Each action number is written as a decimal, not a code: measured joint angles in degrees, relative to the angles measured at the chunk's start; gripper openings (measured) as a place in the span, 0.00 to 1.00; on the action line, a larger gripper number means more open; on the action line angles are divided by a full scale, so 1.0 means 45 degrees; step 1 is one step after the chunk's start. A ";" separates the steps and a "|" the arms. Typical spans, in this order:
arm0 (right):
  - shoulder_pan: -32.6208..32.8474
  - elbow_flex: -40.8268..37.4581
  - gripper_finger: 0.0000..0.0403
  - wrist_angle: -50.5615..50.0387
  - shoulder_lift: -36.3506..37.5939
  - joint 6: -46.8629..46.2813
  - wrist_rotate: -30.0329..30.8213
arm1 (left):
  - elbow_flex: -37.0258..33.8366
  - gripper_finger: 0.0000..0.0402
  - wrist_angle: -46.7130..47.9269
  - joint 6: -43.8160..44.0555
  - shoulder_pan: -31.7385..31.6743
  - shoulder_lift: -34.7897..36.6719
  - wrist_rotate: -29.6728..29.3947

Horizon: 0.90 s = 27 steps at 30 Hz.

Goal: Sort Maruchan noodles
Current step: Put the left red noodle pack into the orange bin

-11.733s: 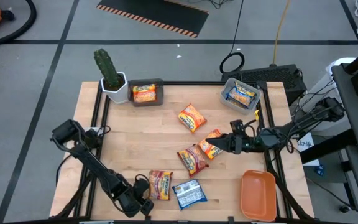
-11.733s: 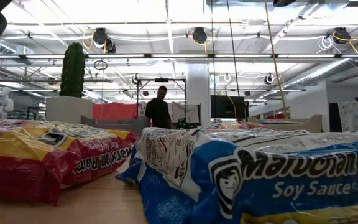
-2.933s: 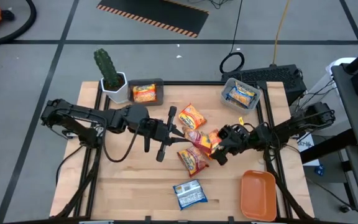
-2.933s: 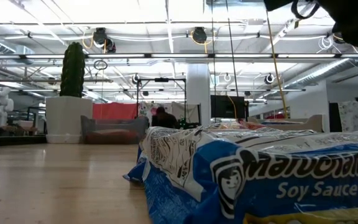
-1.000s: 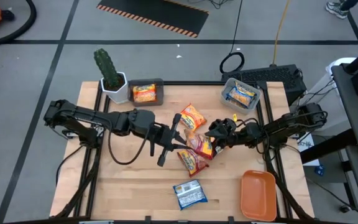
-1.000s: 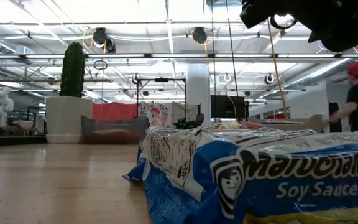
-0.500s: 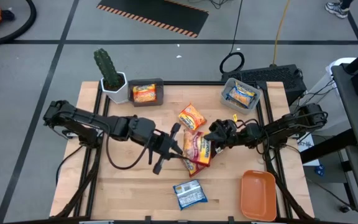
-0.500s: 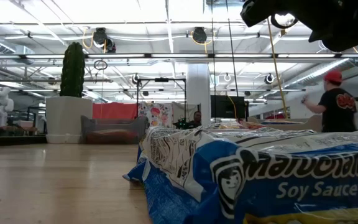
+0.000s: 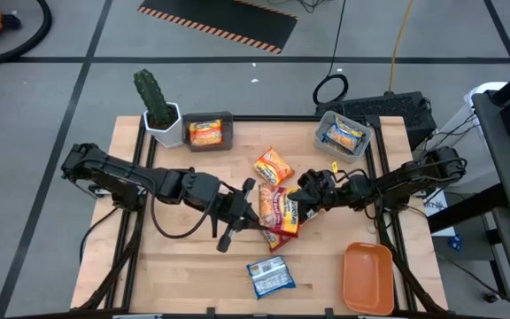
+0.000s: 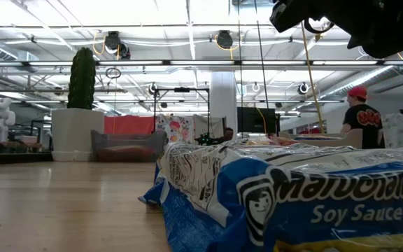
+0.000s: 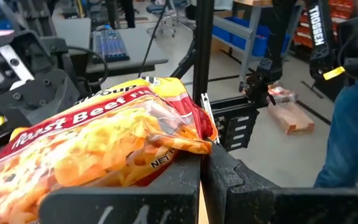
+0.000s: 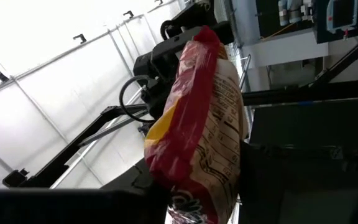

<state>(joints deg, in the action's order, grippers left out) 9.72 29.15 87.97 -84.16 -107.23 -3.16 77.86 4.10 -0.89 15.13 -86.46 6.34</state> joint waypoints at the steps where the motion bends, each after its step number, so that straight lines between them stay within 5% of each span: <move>1: -0.0005 0.0000 0.35 -0.0061 0.0000 0.0032 0.0019 | 0.0001 0.01 0.0086 0.0035 0.0015 0.0002 -0.0124; 13: -0.0857 -0.0004 0.35 -0.0080 0.0000 0.0328 -0.0019 | 0.0006 0.25 0.0199 0.0648 0.0071 0.0007 -0.1228; 27: -0.1922 0.0000 0.32 0.0056 0.0191 0.0288 -0.1261 | 0.0011 0.27 0.1127 0.3983 0.0055 0.0007 -0.2360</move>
<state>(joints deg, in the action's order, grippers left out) 1.06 29.15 88.23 -83.30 -105.94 -8.83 77.91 9.17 17.04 15.38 -86.43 -4.28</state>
